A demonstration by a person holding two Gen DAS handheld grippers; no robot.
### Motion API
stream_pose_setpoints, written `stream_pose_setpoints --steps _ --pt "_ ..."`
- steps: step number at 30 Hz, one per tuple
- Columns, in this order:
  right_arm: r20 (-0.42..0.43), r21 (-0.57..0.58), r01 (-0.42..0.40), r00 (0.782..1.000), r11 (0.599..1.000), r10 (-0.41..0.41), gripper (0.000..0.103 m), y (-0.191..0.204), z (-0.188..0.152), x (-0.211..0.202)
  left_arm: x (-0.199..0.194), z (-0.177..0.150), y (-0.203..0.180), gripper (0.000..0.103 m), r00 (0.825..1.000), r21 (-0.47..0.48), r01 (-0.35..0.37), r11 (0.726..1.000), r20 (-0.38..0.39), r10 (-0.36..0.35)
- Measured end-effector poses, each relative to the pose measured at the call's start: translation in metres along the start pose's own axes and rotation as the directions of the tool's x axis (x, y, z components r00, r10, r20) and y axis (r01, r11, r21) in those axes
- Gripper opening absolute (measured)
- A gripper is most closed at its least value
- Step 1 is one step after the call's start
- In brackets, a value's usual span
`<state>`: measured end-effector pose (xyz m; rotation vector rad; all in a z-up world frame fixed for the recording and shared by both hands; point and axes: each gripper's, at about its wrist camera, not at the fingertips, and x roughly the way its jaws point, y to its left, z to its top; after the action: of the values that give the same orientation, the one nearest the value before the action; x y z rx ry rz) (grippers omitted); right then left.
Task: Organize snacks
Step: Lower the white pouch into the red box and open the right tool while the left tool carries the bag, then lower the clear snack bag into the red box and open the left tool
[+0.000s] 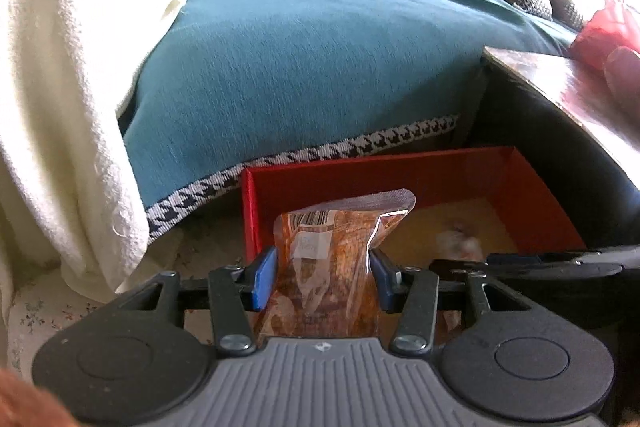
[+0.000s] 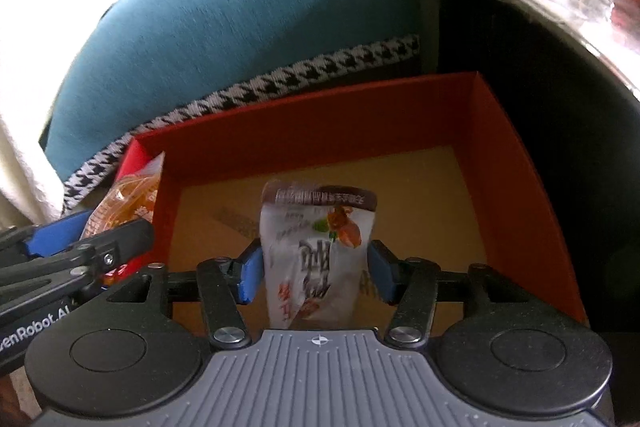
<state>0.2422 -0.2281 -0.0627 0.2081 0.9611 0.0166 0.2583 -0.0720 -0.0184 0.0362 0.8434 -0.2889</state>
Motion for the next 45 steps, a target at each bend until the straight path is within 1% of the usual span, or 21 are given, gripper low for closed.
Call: stream_pose_setpoints --steps 3,4,7,10,14,16,22,28,35,40,42,45 --pt "0.0 0.012 -0.005 1.0 1.0 0.005 0.064 -0.001 0.001 0.002 0.001 -0.003 -0.003 0.045 1.0 0.009 -0.005 1.0 -0.005 0.005" --pt "0.0 0.015 -0.005 1.0 1.0 0.005 0.067 -0.002 0.002 0.002 0.001 -0.003 -0.004 0.048 1.0 0.012 -0.011 1.0 -0.007 0.011" --pt "0.003 0.02 -0.002 1.0 1.0 0.002 0.069 -0.006 0.001 0.001 0.003 -0.003 -0.002 0.051 1.0 0.008 -0.01 1.0 -0.02 0.01" --pt "0.009 0.026 -0.005 1.0 1.0 0.004 0.073 -0.009 0.0 -0.005 0.002 -0.003 0.0 0.052 0.999 -0.01 -0.001 1.0 -0.032 0.001" --pt "0.032 0.025 -0.005 0.999 1.0 0.004 0.075 -0.01 -0.001 -0.018 -0.01 -0.001 0.001 0.053 1.0 -0.014 0.004 1.0 -0.007 -0.004" --pt "0.049 0.027 -0.009 0.999 1.0 0.007 0.079 -0.01 -0.001 -0.026 -0.018 0.002 0.001 0.055 1.0 -0.015 0.009 1.0 0.013 -0.009" --pt "0.09 0.017 -0.022 0.996 1.0 0.02 0.083 -0.004 -0.007 -0.058 -0.046 0.002 0.004 0.059 0.998 -0.025 0.038 0.999 0.05 -0.037" --pt "0.103 -0.032 -0.02 0.994 0.999 0.023 0.085 0.01 -0.031 -0.089 -0.073 -0.01 0.008 0.06 0.996 -0.023 0.068 0.997 0.054 -0.066" --pt "0.104 -0.042 -0.032 0.994 0.999 0.036 0.086 0.017 -0.06 -0.113 -0.1 -0.033 0.012 0.06 0.995 -0.011 0.083 0.996 0.055 -0.082" --pt "0.083 -0.048 -0.025 0.996 0.999 0.028 0.086 0.018 -0.069 -0.11 -0.099 -0.04 0.007 0.06 0.997 0.014 0.061 0.998 0.054 -0.062" --pt "0.069 -0.05 -0.015 0.997 0.999 0.019 0.086 0.016 -0.07 -0.107 -0.095 -0.042 0.007 0.06 0.998 0.017 0.049 0.999 0.041 -0.05" --pt "0.053 -0.038 -0.008 0.999 0.999 0.01 0.086 0.011 -0.069 -0.102 -0.093 -0.05 0.013 0.06 0.998 0.005 0.067 0.998 -0.007 -0.067"
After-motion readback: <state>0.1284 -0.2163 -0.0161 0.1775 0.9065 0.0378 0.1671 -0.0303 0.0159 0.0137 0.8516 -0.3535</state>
